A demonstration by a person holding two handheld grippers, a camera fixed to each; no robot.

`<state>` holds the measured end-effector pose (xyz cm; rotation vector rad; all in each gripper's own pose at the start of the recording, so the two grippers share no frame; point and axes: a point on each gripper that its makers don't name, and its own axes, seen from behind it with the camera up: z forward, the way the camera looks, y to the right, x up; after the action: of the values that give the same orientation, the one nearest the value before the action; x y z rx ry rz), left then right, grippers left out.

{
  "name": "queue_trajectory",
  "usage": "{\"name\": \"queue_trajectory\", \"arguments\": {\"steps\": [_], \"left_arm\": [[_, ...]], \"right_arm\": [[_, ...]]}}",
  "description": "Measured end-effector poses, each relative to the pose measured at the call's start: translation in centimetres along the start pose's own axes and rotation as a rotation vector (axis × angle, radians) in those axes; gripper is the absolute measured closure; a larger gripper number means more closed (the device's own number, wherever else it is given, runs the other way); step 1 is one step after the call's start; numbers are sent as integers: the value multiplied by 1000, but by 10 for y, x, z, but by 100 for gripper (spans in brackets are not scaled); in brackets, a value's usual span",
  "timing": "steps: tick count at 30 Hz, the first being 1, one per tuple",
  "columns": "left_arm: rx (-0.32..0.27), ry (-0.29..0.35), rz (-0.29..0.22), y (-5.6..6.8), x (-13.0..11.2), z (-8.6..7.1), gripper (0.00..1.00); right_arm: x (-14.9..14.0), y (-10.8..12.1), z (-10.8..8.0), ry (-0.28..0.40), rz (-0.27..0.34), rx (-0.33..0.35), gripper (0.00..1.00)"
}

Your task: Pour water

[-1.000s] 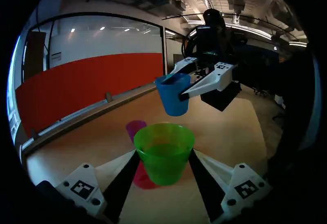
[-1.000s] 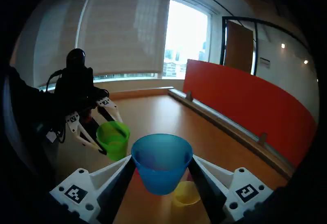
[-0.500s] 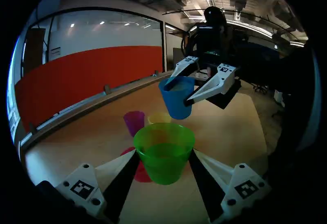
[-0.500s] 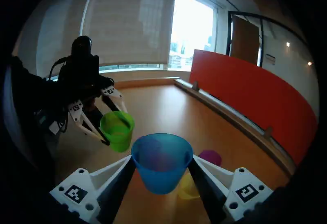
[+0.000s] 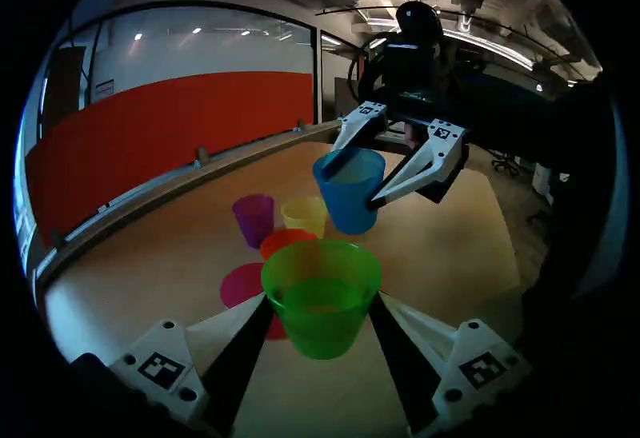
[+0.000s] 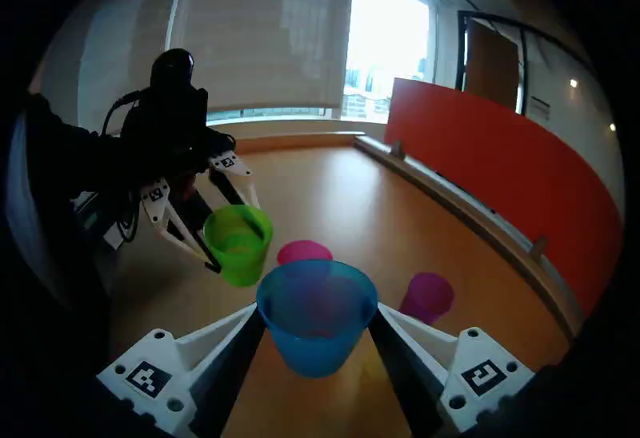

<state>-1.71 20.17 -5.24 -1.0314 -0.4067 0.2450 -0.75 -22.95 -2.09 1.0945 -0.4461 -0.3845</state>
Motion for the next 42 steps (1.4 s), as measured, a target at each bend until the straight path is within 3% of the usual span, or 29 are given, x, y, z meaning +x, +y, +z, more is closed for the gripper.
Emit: {"name": "queue_trajectory", "arguments": {"steps": [29, 42], "left_arm": [[-36, -159, 53, 0, -48, 3, 18], [-62, -211, 75, 1, -56, 5, 18]], "right_arm": [[-41, -27, 26, -99, -39, 92, 10], [-49, -32, 29, -121, -38, 119, 10]]}}
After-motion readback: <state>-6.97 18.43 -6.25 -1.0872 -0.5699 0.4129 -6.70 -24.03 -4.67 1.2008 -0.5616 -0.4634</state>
